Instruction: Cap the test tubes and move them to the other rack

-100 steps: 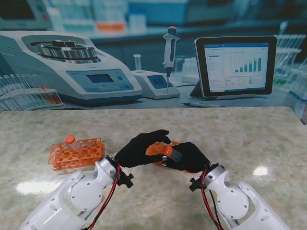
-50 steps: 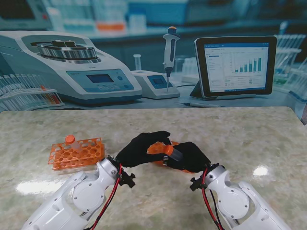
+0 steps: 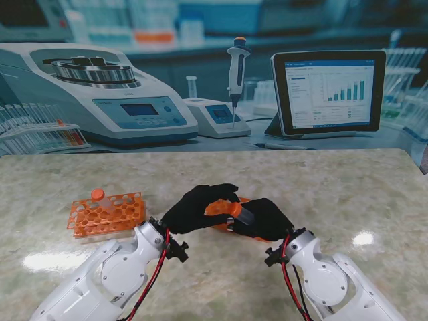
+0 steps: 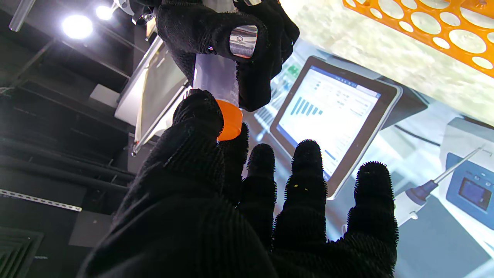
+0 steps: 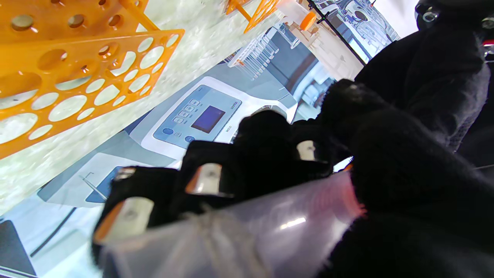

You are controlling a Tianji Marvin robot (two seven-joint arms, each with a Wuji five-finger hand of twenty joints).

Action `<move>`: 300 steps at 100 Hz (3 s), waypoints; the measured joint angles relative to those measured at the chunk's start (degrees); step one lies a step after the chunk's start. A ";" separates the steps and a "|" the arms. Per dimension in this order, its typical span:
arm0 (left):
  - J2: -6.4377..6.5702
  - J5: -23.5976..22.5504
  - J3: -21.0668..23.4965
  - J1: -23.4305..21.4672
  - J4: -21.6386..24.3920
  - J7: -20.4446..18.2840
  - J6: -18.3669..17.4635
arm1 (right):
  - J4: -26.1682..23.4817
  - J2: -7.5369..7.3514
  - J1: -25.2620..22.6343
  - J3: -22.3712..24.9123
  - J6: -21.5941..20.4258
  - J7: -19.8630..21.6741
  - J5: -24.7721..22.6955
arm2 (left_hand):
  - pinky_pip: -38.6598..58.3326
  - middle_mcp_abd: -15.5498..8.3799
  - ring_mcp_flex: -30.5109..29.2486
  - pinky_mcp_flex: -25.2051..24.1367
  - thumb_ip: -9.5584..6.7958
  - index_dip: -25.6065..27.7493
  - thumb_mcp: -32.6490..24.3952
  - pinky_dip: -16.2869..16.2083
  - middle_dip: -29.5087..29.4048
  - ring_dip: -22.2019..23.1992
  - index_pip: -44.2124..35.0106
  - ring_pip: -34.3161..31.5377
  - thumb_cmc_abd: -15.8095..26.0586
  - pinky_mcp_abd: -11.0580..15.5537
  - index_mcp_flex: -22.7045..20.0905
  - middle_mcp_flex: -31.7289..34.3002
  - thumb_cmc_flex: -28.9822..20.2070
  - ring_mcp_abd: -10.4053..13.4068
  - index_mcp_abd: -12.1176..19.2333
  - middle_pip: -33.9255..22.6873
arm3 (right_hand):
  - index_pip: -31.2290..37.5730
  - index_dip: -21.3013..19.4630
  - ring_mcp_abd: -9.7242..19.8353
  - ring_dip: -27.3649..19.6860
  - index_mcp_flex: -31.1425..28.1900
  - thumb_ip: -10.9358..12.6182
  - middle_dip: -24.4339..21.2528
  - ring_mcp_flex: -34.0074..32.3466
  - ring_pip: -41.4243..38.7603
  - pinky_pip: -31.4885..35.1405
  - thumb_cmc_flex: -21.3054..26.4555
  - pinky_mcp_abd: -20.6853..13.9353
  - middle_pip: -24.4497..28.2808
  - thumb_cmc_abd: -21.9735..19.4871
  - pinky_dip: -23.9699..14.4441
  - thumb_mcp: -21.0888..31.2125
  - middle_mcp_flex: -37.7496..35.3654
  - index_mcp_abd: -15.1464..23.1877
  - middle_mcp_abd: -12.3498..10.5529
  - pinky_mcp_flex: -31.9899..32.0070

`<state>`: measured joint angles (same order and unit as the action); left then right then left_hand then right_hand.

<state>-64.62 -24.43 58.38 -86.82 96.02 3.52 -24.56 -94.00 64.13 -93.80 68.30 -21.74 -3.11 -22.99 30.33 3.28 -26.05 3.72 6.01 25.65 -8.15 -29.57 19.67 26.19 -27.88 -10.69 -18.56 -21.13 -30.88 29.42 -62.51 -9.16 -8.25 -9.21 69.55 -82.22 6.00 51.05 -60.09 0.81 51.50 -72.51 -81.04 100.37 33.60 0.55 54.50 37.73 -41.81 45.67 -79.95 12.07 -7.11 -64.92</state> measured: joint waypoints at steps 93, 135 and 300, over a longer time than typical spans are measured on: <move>0.55 1.08 0.28 -0.93 1.11 -1.62 -1.82 | -0.11 -0.07 0.00 -0.19 -0.04 0.43 0.11 | 0.00 0.00 0.62 -0.06 0.15 -5.72 -15.77 0.00 -1.21 -1.33 5.04 1.32 -3.41 -0.02 1.36 -0.83 -2.17 -1.17 0.00 0.83 | 0.76 -0.17 0.00 0.04 0.00 -0.01 0.01 0.10 -0.57 0.00 0.00 0.04 -0.01 0.08 0.00 -0.02 0.00 1.11 0.00 0.27; 0.62 0.74 0.54 -1.42 1.85 -2.39 -2.49 | -0.11 -0.05 0.03 -0.19 -0.01 0.47 0.11 | 0.00 0.00 0.61 -0.06 -0.09 -6.98 -28.55 0.00 -1.22 -1.33 -0.12 1.32 -3.24 -0.04 -2.77 -0.73 -6.04 -1.18 19.35 0.83 | 0.79 -0.24 0.00 0.04 0.00 -0.01 0.01 0.10 -0.58 0.00 0.00 0.06 -0.01 0.09 0.00 -0.02 0.00 1.01 0.00 0.30; 0.81 1.43 0.27 -0.03 1.63 -3.67 2.34 | -0.20 -0.03 0.00 -0.23 0.00 0.57 0.14 | -0.40 2.24 2.96 -1.25 -5.29 9.45 -8.24 0.00 -1.01 -0.52 -3.62 1.43 -1.28 -0.03 6.44 -5.96 10.60 0.00 -0.70 2.17 | 0.79 -0.24 0.00 0.04 0.00 -0.01 0.02 0.10 -0.58 0.00 0.00 0.07 -0.02 0.09 0.00 -0.02 0.00 1.01 0.00 0.30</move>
<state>-63.80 -23.01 58.64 -86.85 97.65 -0.15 -22.21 -94.20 64.10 -93.80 68.07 -21.75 -2.54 -22.85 29.94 5.52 -23.09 2.47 0.72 35.11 -16.39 -29.56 18.65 25.67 -31.50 -9.26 -19.84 -21.15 -24.44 23.46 -51.91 -9.17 -8.95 -7.03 70.33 -82.47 6.00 51.09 -60.09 0.80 51.52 -72.41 -81.63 100.37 33.60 0.62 54.48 37.82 -41.81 45.64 -79.95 13.08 -7.11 -64.62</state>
